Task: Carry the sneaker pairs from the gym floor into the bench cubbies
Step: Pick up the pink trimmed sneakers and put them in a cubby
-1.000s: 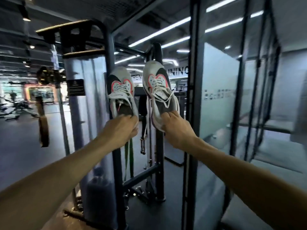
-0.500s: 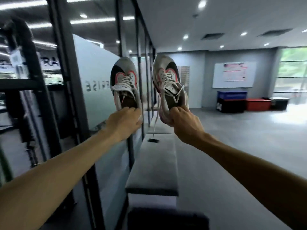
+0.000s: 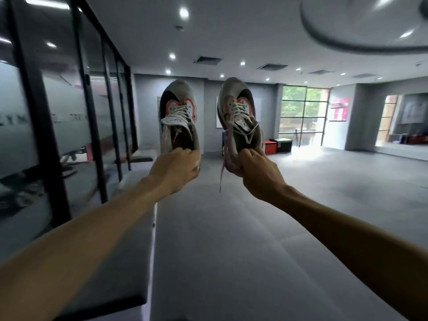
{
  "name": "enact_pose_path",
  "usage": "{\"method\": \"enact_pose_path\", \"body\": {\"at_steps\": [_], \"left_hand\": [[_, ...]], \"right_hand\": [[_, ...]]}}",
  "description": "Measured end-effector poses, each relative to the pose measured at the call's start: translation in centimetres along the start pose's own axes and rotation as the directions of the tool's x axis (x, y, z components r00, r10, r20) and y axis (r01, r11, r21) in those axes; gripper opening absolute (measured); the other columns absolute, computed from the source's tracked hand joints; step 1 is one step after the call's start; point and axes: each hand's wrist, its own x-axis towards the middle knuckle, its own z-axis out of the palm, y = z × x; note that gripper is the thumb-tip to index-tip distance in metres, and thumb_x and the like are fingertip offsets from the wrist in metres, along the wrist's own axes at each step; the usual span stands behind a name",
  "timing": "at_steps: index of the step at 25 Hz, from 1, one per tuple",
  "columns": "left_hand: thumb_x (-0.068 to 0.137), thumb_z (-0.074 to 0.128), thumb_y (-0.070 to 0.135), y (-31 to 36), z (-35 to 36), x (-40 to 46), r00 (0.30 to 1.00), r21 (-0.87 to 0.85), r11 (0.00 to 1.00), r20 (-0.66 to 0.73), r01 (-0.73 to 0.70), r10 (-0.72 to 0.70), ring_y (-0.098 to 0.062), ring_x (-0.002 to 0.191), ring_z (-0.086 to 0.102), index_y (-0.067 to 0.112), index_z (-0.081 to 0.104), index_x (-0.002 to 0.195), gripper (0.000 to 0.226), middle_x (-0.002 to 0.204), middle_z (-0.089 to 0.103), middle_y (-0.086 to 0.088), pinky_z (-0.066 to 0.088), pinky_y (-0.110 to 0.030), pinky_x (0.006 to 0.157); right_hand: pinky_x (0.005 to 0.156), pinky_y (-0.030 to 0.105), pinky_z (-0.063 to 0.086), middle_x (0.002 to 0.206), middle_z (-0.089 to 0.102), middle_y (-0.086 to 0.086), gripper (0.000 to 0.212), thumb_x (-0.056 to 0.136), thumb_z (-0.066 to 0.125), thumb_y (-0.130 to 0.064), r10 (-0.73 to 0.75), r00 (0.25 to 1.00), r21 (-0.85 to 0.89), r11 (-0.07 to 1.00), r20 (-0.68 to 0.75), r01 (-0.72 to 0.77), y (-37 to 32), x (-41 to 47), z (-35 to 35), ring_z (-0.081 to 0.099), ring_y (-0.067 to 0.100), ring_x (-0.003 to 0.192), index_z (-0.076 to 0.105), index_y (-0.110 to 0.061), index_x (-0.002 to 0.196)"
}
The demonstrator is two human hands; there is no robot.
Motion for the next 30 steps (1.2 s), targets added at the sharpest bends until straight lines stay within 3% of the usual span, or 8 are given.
{"method": "enact_pose_path", "body": {"at_steps": [5, 10, 14, 19, 23, 26, 28, 30], "left_hand": [[0.092, 0.052, 0.03, 6.8, 7.4, 11.0, 0.999, -0.067, 0.997, 0.029, -0.041, 0.043, -0.023, 0.077, 0.051, 0.012, 0.049, 0.095, 0.018, 0.092, 0.06, -0.006, 0.041, -0.034, 0.056], [0.095, 0.047, 0.034, 9.0, 15.5, 19.7, 0.997, -0.124, 0.991, 0.043, -0.051, 0.057, -0.026, 0.081, 0.053, 0.014, 0.044, 0.09, 0.02, 0.092, 0.058, -0.005, 0.046, -0.036, 0.061], [0.095, 0.045, 0.036, 8.8, 23.0, 27.3, 0.993, -0.132, 0.988, 0.07, -0.085, 0.094, -0.023, 0.078, 0.055, 0.014, 0.047, 0.096, 0.022, 0.091, 0.057, -0.003, 0.052, -0.042, 0.066], [0.096, 0.045, 0.035, 6.7, 31.0, 36.8, 0.992, -0.051, 0.993, 0.064, -0.109, 0.112, -0.016, 0.073, 0.046, 0.018, 0.045, 0.094, 0.018, 0.087, 0.053, 0.002, 0.034, -0.031, 0.053], [0.095, 0.046, 0.034, 4.7, 37.6, 42.7, 0.994, -0.053, 0.994, 0.05, -0.098, 0.1, -0.016, 0.07, 0.046, 0.017, 0.048, 0.095, 0.017, 0.084, 0.054, 0.002, 0.034, -0.032, 0.054], [0.095, 0.046, 0.032, 3.4, 42.2, 47.0, 0.995, -0.039, 0.997, 0.066, -0.073, 0.075, -0.018, 0.069, 0.048, 0.015, 0.05, 0.099, 0.018, 0.087, 0.059, -0.002, 0.045, -0.036, 0.057], [0.094, 0.047, 0.031, 2.4, 45.6, 50.3, 0.997, -0.02, 0.999, 0.072, -0.041, 0.043, -0.019, 0.07, 0.049, 0.013, 0.051, 0.1, 0.019, 0.088, 0.06, -0.005, 0.05, -0.039, 0.061], [0.094, 0.047, 0.03, 1.4, 49.0, 53.7, 0.997, 0.024, 1.0, 0.073, -0.005, 0.004, -0.019, 0.07, 0.047, 0.011, 0.051, 0.103, 0.021, 0.091, 0.06, -0.006, 0.046, -0.037, 0.058]], "right_hand": [[0.06, 0.038, 0.046, 0.092, 0.054, 0.007, 0.014, 0.083, 0.051, 0.002, 0.067, 0.997, -0.033, 0.997, 0.029, -0.066, 13.6, 1.2, 1.5, 0.047, 0.025, 0.093, 0.047, -0.009, 0.091], [0.059, 0.037, 0.043, 0.091, 0.054, 0.007, 0.015, 0.084, 0.051, 0.002, 0.125, 0.992, -0.045, 0.991, 0.019, -0.124, 23.6, 3.6, 6.1, 0.046, 0.024, 0.091, 0.045, -0.01, 0.088], [0.057, 0.03, 0.031, 0.084, 0.045, 0.002, 0.019, 0.081, 0.051, 0.004, 0.139, 0.99, -0.08, 0.987, 0.0, -0.138, 31.0, 7.5, 11.0, 0.034, 0.018, 0.077, 0.042, -0.012, 0.086], [0.056, 0.027, 0.027, 0.083, 0.045, 0.002, 0.024, 0.08, 0.05, 0.004, 0.146, 0.989, -0.114, 0.983, -0.009, -0.146, 39.7, 14.6, 16.8, 0.032, 0.016, 0.078, 0.036, -0.015, 0.082], [0.058, 0.029, 0.03, 0.083, 0.042, 0.001, 0.024, 0.081, 0.051, 0.003, 0.141, 0.99, -0.095, 0.985, -0.019, -0.142, 45.7, 19.5, 22.3, 0.032, 0.017, 0.077, 0.036, -0.015, 0.082], [0.058, 0.029, 0.031, 0.083, 0.045, 0.003, 0.023, 0.082, 0.051, 0.003, 0.122, 0.992, -0.07, 0.99, -0.022, -0.123, 50.3, 23.0, 26.9, 0.035, 0.018, 0.078, 0.036, -0.015, 0.082], [0.058, 0.032, 0.035, 0.088, 0.051, 0.007, 0.02, 0.083, 0.05, 0.002, 0.107, 0.994, -0.057, 0.993, -0.007, -0.107, 53.9, 26.0, 30.4, 0.041, 0.021, 0.083, 0.038, -0.014, 0.083], [0.06, 0.037, 0.044, 0.093, 0.054, 0.009, 0.015, 0.083, 0.052, 0.0, 0.074, 0.997, -0.025, 0.997, 0.015, -0.074, 57.6, 29.6, 34.0, 0.046, 0.024, 0.089, 0.042, -0.011, 0.086]]}}
